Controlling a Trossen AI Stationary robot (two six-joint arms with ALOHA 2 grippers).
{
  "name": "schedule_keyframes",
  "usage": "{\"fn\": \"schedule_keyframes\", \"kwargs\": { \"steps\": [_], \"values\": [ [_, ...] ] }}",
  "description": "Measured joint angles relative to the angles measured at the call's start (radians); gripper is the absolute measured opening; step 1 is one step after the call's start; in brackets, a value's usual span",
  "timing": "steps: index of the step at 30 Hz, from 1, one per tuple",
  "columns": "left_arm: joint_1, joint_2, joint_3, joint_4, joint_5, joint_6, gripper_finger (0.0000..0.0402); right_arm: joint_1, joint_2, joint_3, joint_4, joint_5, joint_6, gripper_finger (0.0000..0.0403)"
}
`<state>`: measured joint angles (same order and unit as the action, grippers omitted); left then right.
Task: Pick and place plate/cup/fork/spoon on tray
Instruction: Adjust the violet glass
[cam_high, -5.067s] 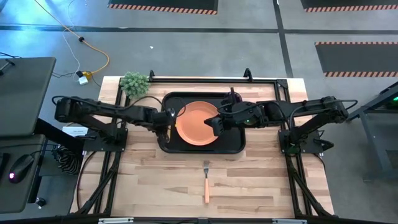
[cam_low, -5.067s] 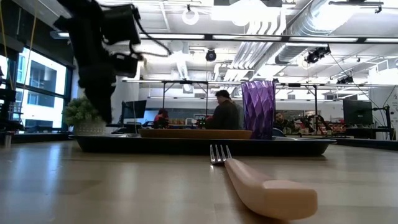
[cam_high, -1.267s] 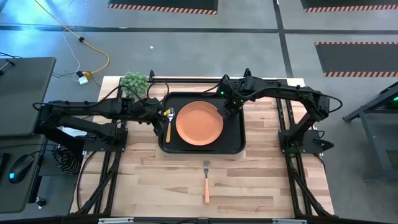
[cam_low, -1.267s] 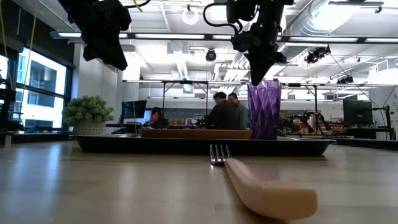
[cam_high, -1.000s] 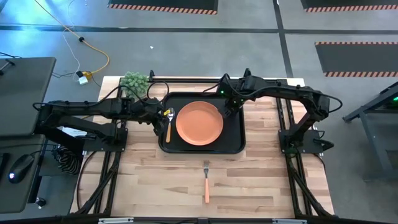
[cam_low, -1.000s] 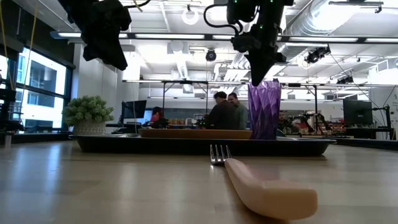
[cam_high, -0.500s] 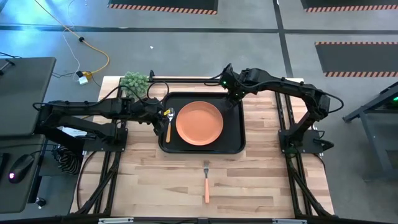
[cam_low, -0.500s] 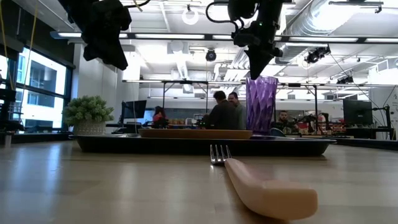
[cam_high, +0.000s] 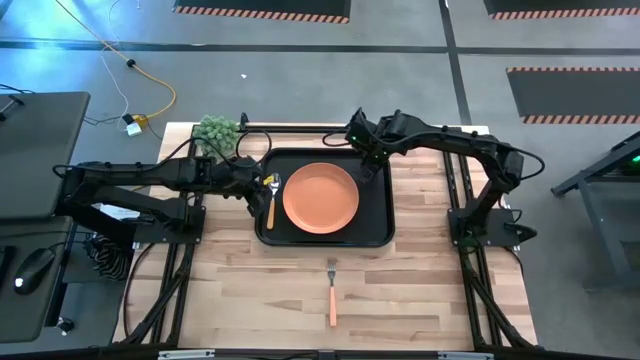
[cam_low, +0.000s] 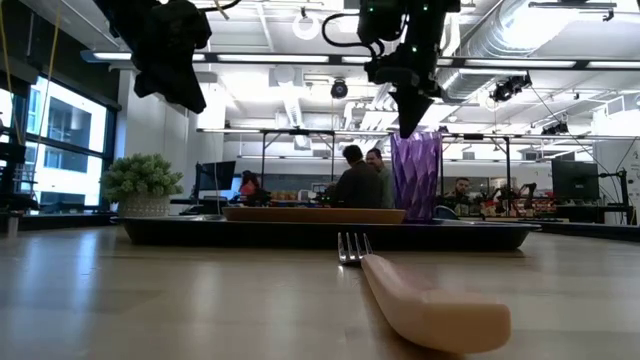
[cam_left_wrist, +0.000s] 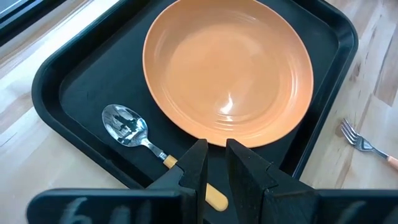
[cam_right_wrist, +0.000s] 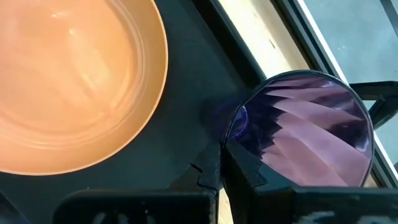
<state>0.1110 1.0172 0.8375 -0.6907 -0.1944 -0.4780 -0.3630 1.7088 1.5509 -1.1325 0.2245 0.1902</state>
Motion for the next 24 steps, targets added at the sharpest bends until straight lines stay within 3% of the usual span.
{"fn": "schedule_keyframes", "kwargs": {
  "steps": [24],
  "values": [
    [0.000,0.000,0.000,-0.001,-0.003,0.003,0.0051,0.012,0.038,0.002,0.000,-0.015,0.012,0.0000]
  ]
}}
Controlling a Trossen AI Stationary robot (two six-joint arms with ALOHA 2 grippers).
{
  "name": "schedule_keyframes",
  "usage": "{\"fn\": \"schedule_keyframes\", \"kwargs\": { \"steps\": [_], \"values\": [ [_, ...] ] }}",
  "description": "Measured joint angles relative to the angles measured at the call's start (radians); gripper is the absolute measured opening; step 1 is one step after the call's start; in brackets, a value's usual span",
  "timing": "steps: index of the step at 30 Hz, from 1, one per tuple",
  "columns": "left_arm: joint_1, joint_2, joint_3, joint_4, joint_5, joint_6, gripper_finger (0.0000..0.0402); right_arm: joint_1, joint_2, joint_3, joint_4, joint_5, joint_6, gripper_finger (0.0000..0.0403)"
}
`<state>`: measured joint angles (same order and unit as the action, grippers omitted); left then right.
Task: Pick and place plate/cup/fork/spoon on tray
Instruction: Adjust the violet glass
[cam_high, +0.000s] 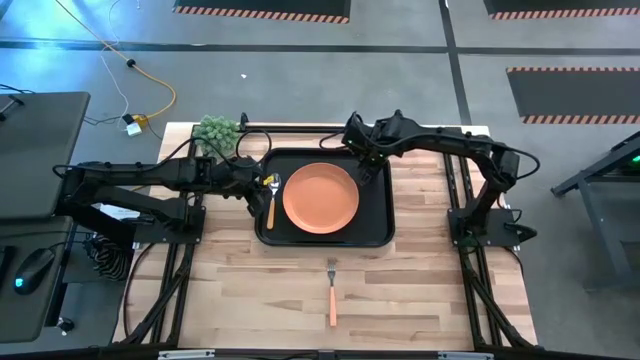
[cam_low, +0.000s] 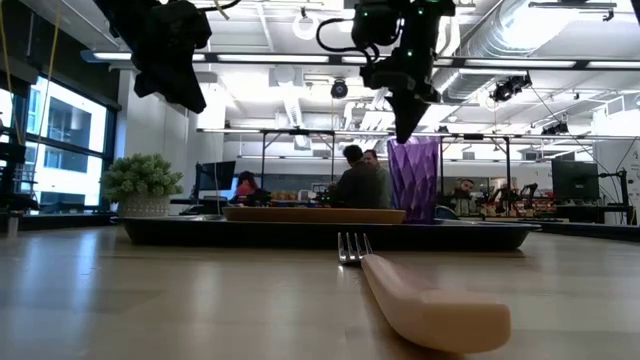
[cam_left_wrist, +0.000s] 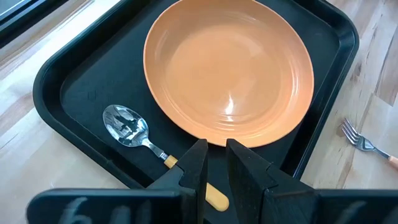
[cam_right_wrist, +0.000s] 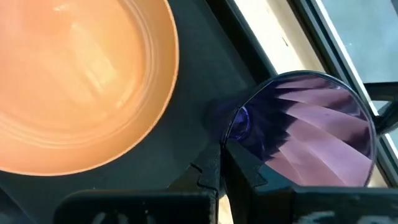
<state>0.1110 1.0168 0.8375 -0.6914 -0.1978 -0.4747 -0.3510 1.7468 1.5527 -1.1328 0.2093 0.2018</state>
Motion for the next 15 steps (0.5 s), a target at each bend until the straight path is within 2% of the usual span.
{"fn": "schedule_keyframes", "kwargs": {
  "steps": [6,15],
  "values": [
    [0.000,0.000,0.000,0.000,0.000,0.000,0.0051,0.013,0.004,0.004,-0.010,0.044,0.022,0.0000],
    [0.000,0.000,0.000,0.000,0.000,0.006,0.0051,0.012,0.005,0.007,-0.014,0.009,0.025,0.0000]
  ]
}}
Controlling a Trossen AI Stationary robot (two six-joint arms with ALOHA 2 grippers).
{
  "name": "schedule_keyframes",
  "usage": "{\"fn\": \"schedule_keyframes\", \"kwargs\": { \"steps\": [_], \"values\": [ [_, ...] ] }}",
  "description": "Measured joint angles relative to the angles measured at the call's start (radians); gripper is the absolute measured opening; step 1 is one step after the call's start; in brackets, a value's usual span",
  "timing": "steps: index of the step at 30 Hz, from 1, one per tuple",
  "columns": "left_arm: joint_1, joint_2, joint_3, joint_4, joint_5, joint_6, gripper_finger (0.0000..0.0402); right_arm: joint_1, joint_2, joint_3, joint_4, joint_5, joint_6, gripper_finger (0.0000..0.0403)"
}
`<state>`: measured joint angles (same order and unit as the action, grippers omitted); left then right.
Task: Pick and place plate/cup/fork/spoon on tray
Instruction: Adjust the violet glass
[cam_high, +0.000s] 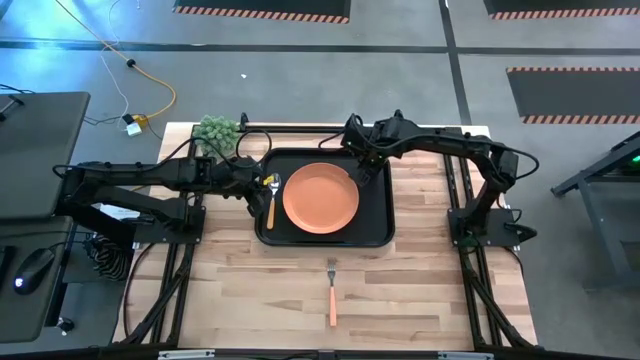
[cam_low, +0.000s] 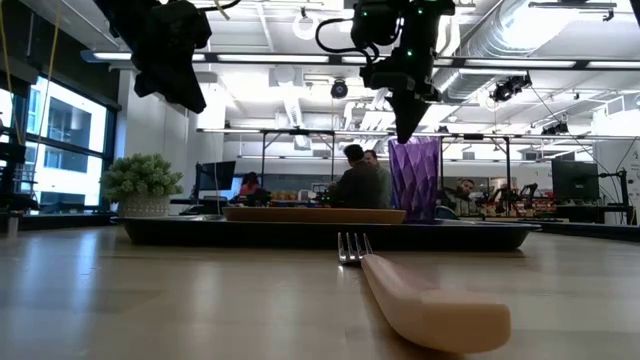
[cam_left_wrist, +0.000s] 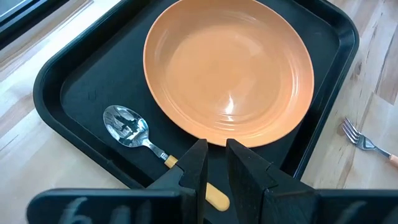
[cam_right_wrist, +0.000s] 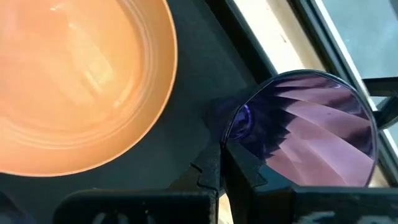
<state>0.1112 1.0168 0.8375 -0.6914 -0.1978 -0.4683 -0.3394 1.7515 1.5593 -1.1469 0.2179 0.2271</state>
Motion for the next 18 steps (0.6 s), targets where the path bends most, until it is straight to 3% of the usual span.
{"fn": "schedule_keyframes", "kwargs": {
  "steps": [18],
  "values": [
    [0.000,0.000,0.000,0.000,0.000,0.001,0.0051,-0.001,0.001,0.000,-0.001,-0.034,0.034,0.0012]
  ]
}}
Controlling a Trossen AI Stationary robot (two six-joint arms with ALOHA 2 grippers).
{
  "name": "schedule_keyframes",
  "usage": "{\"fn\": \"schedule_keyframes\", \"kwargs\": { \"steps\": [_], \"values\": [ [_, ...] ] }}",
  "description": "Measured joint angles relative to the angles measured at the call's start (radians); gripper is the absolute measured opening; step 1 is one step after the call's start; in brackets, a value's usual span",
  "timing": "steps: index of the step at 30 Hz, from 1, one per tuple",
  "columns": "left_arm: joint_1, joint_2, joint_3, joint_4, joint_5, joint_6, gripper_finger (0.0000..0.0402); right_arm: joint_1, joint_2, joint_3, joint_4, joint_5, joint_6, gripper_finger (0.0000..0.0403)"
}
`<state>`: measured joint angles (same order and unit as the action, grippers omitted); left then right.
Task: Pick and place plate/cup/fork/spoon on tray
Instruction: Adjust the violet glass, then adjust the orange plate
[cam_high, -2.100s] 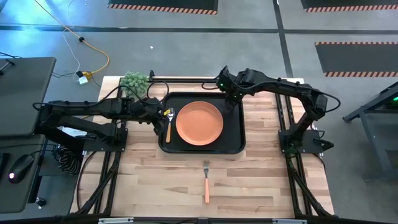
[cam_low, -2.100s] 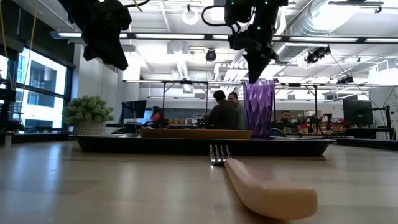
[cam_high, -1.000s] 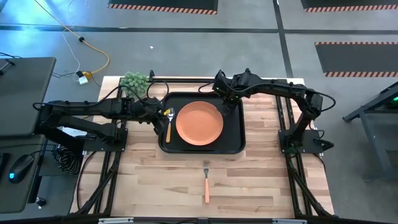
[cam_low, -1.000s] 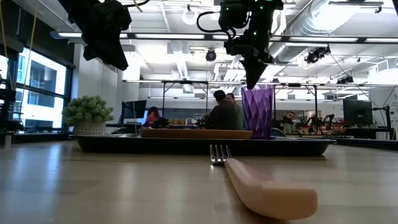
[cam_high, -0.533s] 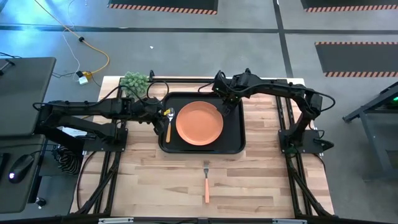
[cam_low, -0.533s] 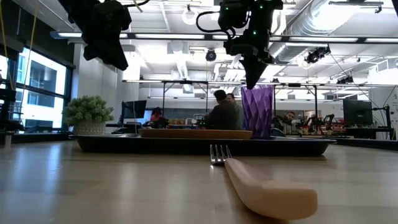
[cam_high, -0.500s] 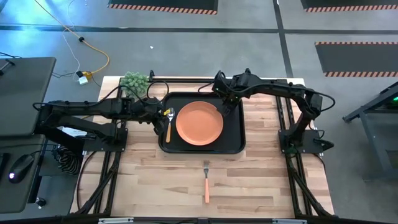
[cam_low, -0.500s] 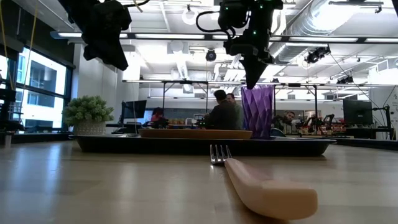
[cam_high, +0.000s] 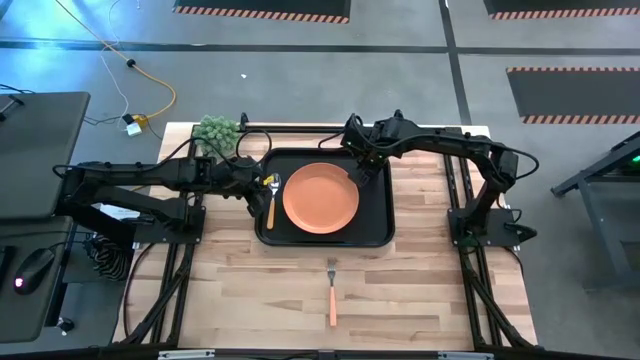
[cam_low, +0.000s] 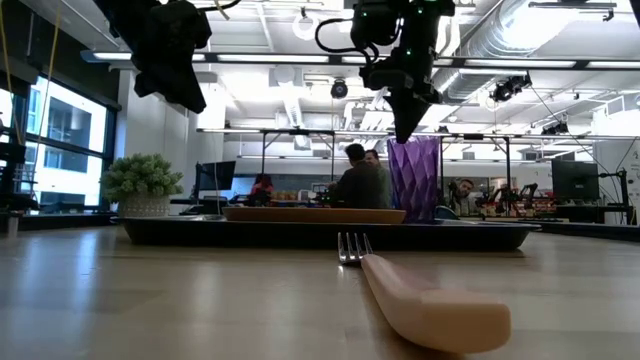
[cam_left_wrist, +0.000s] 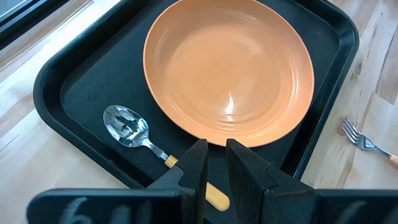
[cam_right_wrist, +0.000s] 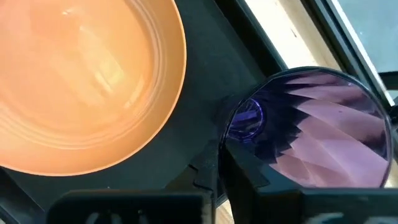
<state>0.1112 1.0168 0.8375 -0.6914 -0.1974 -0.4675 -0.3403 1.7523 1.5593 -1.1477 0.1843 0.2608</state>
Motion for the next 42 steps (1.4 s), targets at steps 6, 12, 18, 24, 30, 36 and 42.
{"fn": "schedule_keyframes", "kwargs": {
  "steps": [6,12,18,24,30,36,42],
  "values": [
    [0.000,0.000,0.000,0.000,0.000,0.000,0.0051,-0.001,0.004,-0.005,-0.013,0.000,0.004,0.0072],
    [0.000,0.000,0.000,0.000,0.000,0.000,0.0051,-0.001,0.004,-0.005,-0.013,0.000,0.021,0.0098],
    [0.000,0.000,0.000,0.000,0.000,0.000,0.0051,-0.001,-0.011,-0.003,-0.015,0.015,0.030,0.0099],
    [0.000,0.000,0.000,0.000,0.000,0.000,0.0051,0.000,-0.018,0.053,-0.029,0.015,0.034,0.0099],
    [0.000,0.000,0.000,-0.001,0.000,0.000,0.0051,0.000,-0.018,0.166,-0.070,-0.001,0.068,0.0099],
    [0.000,0.000,0.000,-0.001,0.000,0.000,0.0051,0.027,-0.019,0.281,-0.119,-0.070,0.172,0.0099],
    [0.000,0.000,0.000,0.000,0.000,0.000,0.0051,0.102,-0.020,0.331,-0.163,-0.088,0.337,0.0099]
  ]
}}
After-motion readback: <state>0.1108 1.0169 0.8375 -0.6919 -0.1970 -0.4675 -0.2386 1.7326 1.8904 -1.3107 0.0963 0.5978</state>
